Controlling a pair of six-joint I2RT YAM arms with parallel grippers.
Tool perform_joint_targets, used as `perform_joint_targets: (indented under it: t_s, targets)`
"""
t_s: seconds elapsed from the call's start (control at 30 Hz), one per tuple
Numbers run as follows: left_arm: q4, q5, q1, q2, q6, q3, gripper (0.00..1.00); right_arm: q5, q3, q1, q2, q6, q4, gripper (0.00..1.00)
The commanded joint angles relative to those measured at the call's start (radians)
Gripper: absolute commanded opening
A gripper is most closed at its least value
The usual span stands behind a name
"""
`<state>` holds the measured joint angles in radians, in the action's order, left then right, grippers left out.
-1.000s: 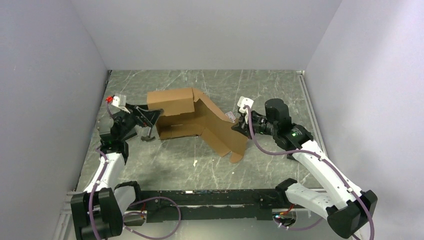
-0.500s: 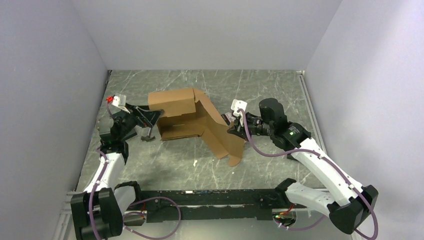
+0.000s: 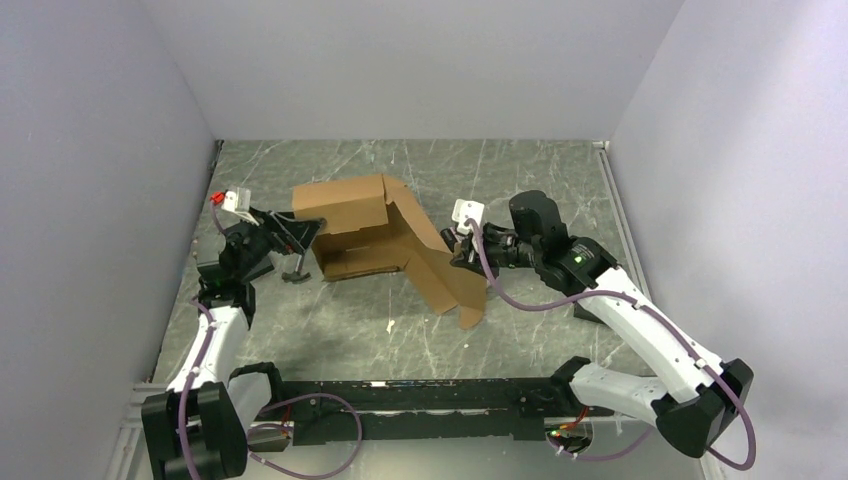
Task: Fold the paper box
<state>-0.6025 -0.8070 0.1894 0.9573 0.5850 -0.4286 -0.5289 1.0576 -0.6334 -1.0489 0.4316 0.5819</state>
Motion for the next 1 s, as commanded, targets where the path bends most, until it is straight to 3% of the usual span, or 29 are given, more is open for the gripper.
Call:
perform_joint_targets:
  t_s: [0.0,0.17,0.8,0.97]
  targets:
    - [-0.062,-0.045,0.041,0.012,0.090,-0.038,0.99,0.073,0.035,-0.018,-0.018,0.051,0.034,0.00]
    - [-0.156,-0.136,0.114,0.053,0.236,-0.047,0.99,0.133,0.023,-0.019,-0.014,0.048,0.012,0.00]
    - [0.089,-0.137,0.117,0.026,0.162,-0.135,1.00,0.110,0.101,-0.142,-0.105,0.175,0.115,0.00]
    - [0.128,-0.128,0.117,0.038,0.157,-0.157,1.00,0.195,0.126,-0.148,-0.127,0.177,0.116,0.00]
